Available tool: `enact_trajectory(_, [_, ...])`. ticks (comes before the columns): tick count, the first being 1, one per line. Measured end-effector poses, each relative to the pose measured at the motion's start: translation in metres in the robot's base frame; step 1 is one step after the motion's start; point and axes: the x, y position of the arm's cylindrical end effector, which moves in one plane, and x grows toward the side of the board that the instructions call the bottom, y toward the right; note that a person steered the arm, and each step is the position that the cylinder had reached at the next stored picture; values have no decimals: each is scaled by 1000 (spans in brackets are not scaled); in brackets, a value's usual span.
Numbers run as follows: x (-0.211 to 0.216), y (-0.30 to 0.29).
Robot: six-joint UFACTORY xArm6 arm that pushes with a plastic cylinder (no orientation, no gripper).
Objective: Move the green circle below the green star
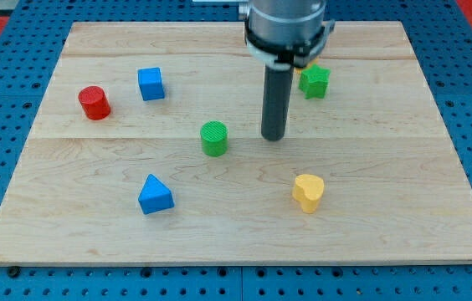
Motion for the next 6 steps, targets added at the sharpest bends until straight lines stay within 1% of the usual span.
enact_trajectory(1, [18, -106])
enact_trajectory(2, [-26, -112])
enact_trajectory(3, [-32, -77])
enact_trajectory(4, [-18, -162])
enact_trajectory(5, [-40, -191])
enact_trajectory(6, [-62, -157])
